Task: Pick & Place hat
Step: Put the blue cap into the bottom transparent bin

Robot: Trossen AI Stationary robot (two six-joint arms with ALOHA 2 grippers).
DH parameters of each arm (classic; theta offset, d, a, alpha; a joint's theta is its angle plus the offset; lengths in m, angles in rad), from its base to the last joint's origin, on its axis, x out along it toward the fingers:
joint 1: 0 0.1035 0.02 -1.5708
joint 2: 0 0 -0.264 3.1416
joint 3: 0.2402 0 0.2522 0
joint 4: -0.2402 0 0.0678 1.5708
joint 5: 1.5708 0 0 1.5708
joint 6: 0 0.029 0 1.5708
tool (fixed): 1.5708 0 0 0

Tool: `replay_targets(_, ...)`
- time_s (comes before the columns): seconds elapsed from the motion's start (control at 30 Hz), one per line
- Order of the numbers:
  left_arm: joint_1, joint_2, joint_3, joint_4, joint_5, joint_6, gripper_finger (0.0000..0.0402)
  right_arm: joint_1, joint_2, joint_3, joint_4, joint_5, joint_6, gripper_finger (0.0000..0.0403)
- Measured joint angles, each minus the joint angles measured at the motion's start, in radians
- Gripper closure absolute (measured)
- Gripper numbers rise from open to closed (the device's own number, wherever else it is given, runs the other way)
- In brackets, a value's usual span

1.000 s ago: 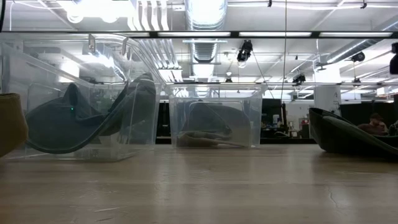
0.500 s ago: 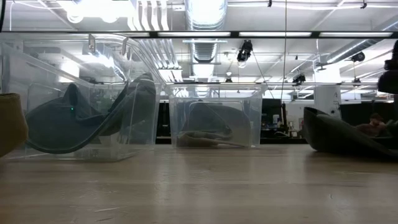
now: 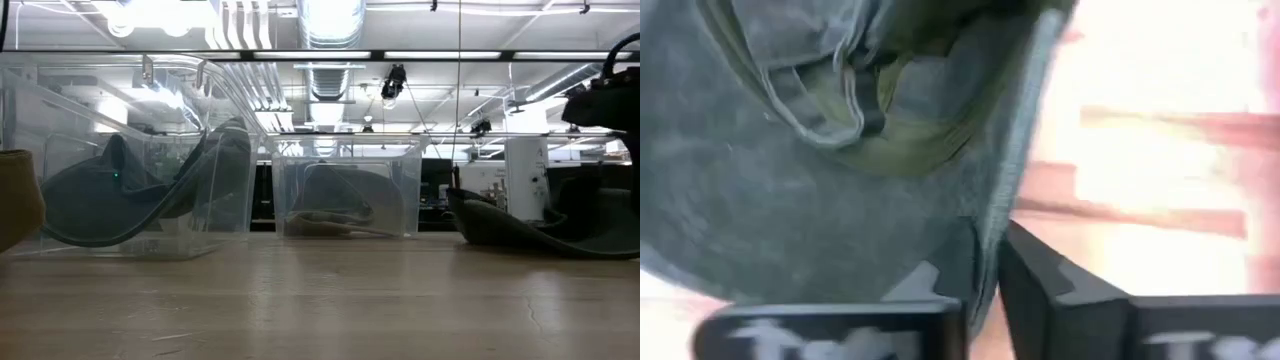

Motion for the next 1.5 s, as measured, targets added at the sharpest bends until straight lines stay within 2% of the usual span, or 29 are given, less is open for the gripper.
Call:
replay_targets(0.13,0.000,0.000,0.000,0.000,0.000,0.010,0.0207,-0.003,-0.015,0.005,0.003,0.003,-0.007,0.0388)
replay_targets(0.33,0.000,0.000,0.000,0.001,0.000,0.035,0.0207,-0.002,-0.105,0.070,-0.011,0.016,-0.050,0.0392)
replay_targets(0.57,0.000,0.000,0.000,0.005,-0.010,0.057,0.0207,-0.002,-0.203,0.165,-0.054,0.130,-0.112,0.0393)
replay_targets(0.8,0.000,-0.001,0.000,0.014,-0.010,0.048,0.0207,-0.002,-0.225,0.286,-0.073,0.298,-0.140,0.0393)
replay_targets(1.07,0.000,-0.001,0.000,0.014,-0.052,0.035,0.0207,-0.004,-0.159,0.462,-0.092,0.543,-0.188,0.0394)
replay_targets(1.2,0.000,-0.001,0.000,0.016,-0.052,-0.017,0.0207,-0.013,-0.120,0.533,-0.092,0.705,-0.218,0.0394)
replay_targets(1.33,0.000,-0.001,0.000,0.027,-0.052,-0.037,0.0207,-0.062,-0.099,0.604,-0.092,0.829,-0.302,0.0393)
replay_targets(1.5,0.000,-0.001,0.000,0.039,-0.055,-0.047,0.0207,-0.145,-0.078,0.678,-0.079,0.896,-0.448,0.0392)
